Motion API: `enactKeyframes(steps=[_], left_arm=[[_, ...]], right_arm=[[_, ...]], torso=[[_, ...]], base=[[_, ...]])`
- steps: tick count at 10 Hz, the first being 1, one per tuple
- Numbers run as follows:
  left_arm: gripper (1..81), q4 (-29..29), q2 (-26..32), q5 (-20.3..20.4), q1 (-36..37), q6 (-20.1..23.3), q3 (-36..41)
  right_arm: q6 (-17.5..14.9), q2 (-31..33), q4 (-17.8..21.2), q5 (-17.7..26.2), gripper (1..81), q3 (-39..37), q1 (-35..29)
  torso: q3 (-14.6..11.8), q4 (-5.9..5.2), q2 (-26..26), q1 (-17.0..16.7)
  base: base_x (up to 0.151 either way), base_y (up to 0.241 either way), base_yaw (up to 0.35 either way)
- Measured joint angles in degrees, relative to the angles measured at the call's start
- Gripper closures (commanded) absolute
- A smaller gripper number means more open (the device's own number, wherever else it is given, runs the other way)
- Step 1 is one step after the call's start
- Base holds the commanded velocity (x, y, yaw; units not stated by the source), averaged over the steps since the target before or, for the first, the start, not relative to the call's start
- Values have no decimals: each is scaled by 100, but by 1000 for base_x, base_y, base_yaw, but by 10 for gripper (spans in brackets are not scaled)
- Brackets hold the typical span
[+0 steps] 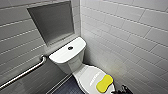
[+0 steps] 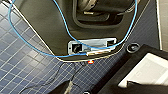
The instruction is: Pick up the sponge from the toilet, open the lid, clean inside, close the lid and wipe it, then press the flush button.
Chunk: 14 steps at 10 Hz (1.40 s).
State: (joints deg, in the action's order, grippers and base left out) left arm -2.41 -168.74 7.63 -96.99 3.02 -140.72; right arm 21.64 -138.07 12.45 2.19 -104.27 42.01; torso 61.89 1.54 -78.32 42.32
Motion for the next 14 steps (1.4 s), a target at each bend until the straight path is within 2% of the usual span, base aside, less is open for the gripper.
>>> enactKeyframes(steps=[3, 5, 8, 11, 14], left_arm=[[10, -1, -33, 24, 27, 2, -72], [10, 0, -33, 46, 44, 0, -83], [10, 2, -48, 35, 33, 0, -85], [10, 2, -48, 44, 44, 0, -85], [10, 2, -48, 39, 46, 0, -85]], right_arm=[[99, -178, 6, -18, 10, -177, -271], [157, -330, 9, 4, 10, -286, -325], [377, -619, 15, 41, 10, -541, -389], [633, -697, 20, 56, 10, -642, -483], [953, -708, 20, 11, 10, -751, -612]], torso=[[76, 0, -540, 336], [78, 0, -680, 430], [120, 0, -693, 439], [317, 0, -693, 439], [319, 0, -693, 439]], base=[[0, 0, 0], [0, 0, 0], [0, 0, 0], [0, 0, 0], [0, 0, 0]])
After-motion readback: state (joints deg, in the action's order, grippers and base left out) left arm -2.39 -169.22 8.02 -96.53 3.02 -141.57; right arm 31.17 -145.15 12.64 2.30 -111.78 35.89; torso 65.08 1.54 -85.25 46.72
